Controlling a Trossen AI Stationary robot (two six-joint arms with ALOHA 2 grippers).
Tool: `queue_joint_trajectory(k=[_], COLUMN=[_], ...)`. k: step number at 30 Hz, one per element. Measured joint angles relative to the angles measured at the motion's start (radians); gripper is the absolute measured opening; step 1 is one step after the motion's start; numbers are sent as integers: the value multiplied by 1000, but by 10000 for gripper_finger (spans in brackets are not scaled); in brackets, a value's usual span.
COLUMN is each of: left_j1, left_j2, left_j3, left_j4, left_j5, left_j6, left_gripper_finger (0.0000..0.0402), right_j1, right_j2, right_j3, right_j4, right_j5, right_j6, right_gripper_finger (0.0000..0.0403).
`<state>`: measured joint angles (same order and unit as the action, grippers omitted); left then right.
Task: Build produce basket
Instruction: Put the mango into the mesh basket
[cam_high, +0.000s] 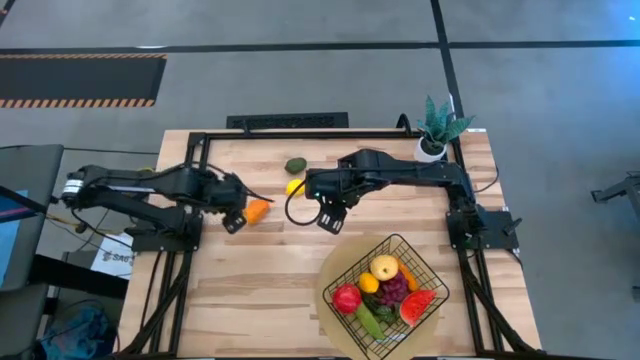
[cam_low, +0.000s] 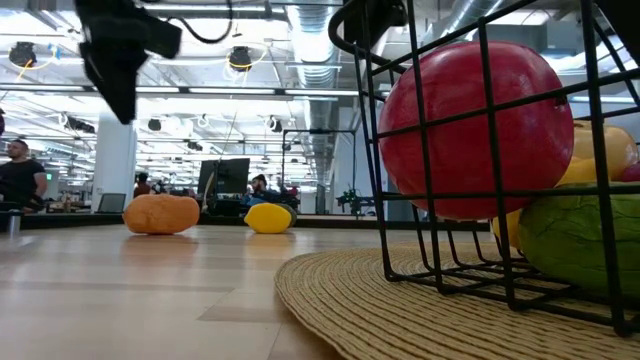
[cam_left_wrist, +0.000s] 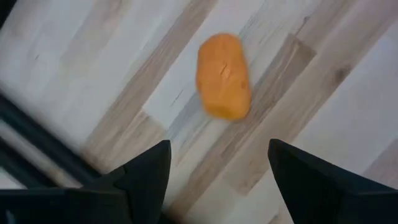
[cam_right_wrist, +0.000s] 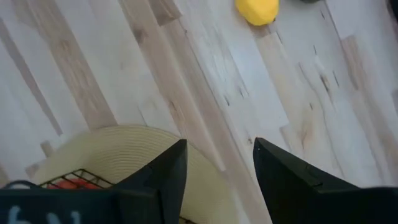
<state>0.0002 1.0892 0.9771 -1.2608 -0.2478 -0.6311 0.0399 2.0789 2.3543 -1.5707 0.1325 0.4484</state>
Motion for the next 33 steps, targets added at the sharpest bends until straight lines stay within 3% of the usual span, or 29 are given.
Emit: queue_joint_trajectory(k=[8,17,24,30,33], left_j1=[84,166,181,180,178], left_j2=[163,321,370,361,363], left_j3=[0,4,28,33,34], left_j4=[127,178,204,287,304], left_j5=[0,41,79,246,281], left_j6=[109,235,276,322,335], left_gripper_finger=[257,257,257,257,257], right_j1=[-2,41,103,141,152], right_j2=[-31,-188,-289,-321,-316], right_j3=[3,1,2,0,2], right_j4=[0,30,100,97,94], right_j5=[0,6,112,185,194], right_j6=[-84,-57,-58,-64,-64], right_gripper_finger=[200,196,196,190,187])
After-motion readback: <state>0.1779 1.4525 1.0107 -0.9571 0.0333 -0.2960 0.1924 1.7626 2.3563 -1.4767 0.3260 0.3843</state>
